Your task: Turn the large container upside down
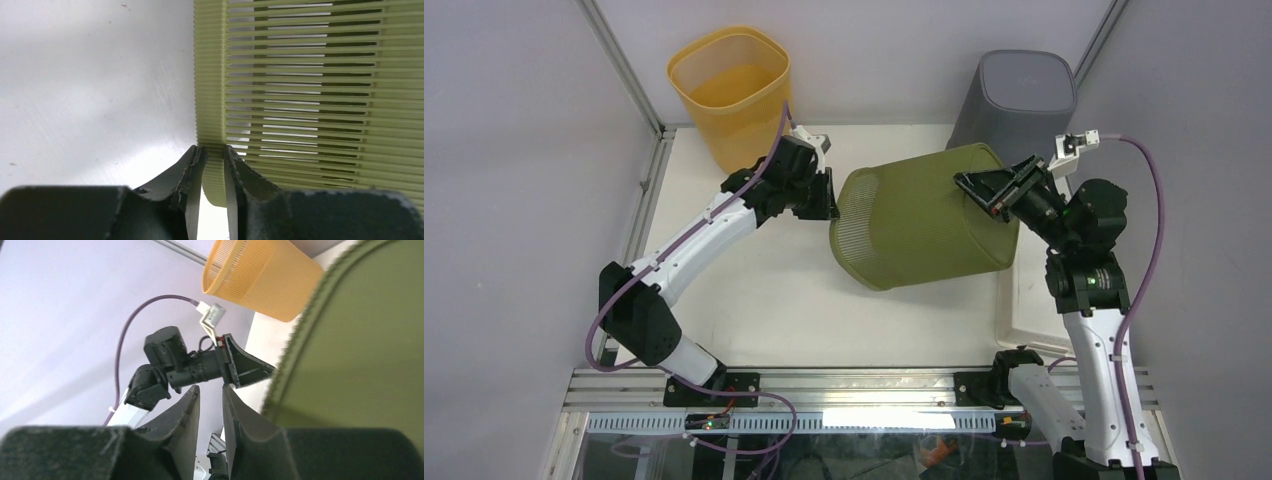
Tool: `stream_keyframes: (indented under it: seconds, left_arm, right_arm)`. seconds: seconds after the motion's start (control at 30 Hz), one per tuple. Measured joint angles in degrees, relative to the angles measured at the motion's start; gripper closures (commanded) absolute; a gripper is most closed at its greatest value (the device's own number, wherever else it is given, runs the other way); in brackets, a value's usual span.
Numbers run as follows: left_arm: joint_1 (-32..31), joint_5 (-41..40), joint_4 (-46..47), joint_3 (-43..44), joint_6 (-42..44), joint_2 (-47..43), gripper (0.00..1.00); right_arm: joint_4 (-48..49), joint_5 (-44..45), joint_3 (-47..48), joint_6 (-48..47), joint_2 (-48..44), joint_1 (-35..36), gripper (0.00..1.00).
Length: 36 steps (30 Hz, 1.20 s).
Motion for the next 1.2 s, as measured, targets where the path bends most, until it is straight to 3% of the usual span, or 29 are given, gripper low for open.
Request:
stream_keyframes:
  seconds: [0.33,0.6,0.7,0.93,1.2]
  left_arm:
    - [-0.8,1.5,1.3,-0.2,-1.9,1.4,0.70]
    - [-0.7,-2.2,1.1,-0.6,-1.6,2.6,0.70]
    - [-0.7,-3.8,1.1,-1.7,-1.0,2.7,0.70]
    - [-0.8,-4.5,0.9,-3.2,-0.2,6.9,0.71]
    - [-0.3,-4.5,1.0,-4.2,-0.2,8.5,0.71]
  right_arm:
    - [9.3,0.7,-3.5,3.0,3.4,4.4,0.73]
    - [12.0,2.1,0.3,2.1,9.9,12.4,0.70]
    - [12.8,2.2,0.7,1.9,11.3,13.9,0.64]
    - [12.0,1.7,4.4,0.2,16.5,16.9,0.39]
    - [-1.6,3.3,14.9,-6.7,24.1,16.9,0.26]
